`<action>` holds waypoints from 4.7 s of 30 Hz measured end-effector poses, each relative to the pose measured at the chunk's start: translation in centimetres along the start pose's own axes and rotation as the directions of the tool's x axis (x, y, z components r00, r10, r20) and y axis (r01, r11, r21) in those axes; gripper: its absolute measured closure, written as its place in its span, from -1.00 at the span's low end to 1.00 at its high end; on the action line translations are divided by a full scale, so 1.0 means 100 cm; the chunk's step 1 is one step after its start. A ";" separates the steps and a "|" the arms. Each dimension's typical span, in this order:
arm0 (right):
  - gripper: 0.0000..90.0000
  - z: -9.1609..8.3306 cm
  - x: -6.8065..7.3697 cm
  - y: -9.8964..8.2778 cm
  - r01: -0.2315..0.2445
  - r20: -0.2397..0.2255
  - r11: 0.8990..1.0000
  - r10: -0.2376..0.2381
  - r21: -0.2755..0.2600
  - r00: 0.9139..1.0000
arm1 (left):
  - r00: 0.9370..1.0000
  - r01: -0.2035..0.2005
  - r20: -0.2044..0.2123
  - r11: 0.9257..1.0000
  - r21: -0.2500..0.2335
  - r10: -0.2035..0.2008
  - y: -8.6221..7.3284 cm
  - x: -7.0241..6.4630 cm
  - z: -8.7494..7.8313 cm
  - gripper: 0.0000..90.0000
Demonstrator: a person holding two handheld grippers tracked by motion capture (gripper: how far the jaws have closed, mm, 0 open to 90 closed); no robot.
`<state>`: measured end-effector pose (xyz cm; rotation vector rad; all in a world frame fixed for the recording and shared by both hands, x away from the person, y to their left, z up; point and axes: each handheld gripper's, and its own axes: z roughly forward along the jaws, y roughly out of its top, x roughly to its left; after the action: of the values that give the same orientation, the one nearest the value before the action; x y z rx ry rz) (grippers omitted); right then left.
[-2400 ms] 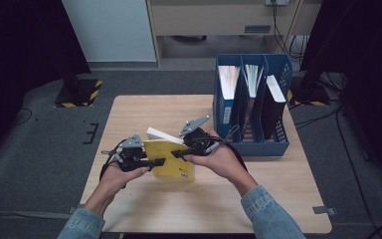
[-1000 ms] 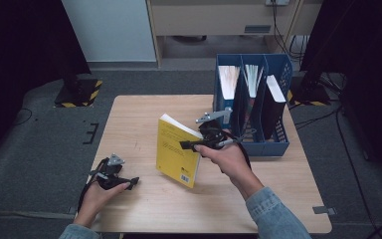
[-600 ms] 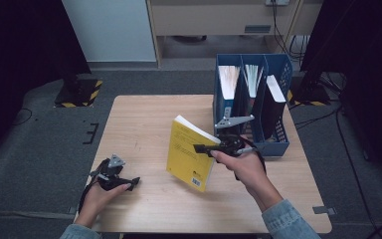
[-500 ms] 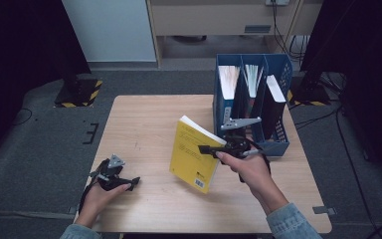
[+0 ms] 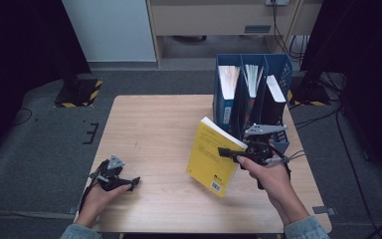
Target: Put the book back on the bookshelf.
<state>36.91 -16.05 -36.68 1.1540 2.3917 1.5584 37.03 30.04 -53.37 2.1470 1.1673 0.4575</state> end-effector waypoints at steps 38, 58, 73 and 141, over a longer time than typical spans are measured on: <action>0.66 -0.061 -0.044 -0.001 -0.217 -0.022 0.969 0.216 -0.113 0.976 | 1.000 -0.006 -0.001 1.000 0.001 0.006 0.000 0.000 0.000 -0.97; 0.66 -0.088 -0.053 0.004 -0.228 0.050 0.962 0.238 -0.153 0.970 | 1.000 -0.008 0.001 1.000 0.003 0.008 0.001 0.000 0.000 -0.97; 0.66 -0.108 -0.050 0.014 -0.211 0.097 0.962 0.230 -0.175 0.968 | 1.000 -0.004 0.002 1.000 0.003 0.004 0.000 -0.001 0.000 -0.97; 0.66 -0.097 -0.106 0.096 -0.187 0.440 0.969 0.241 -0.164 0.865 | 1.000 -0.010 0.007 1.000 -0.007 0.010 0.000 -0.004 0.002 -0.99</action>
<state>45.67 -27.98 -27.69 1.5967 1.8955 1.2670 36.94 29.64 -53.47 2.1479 1.1503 0.4571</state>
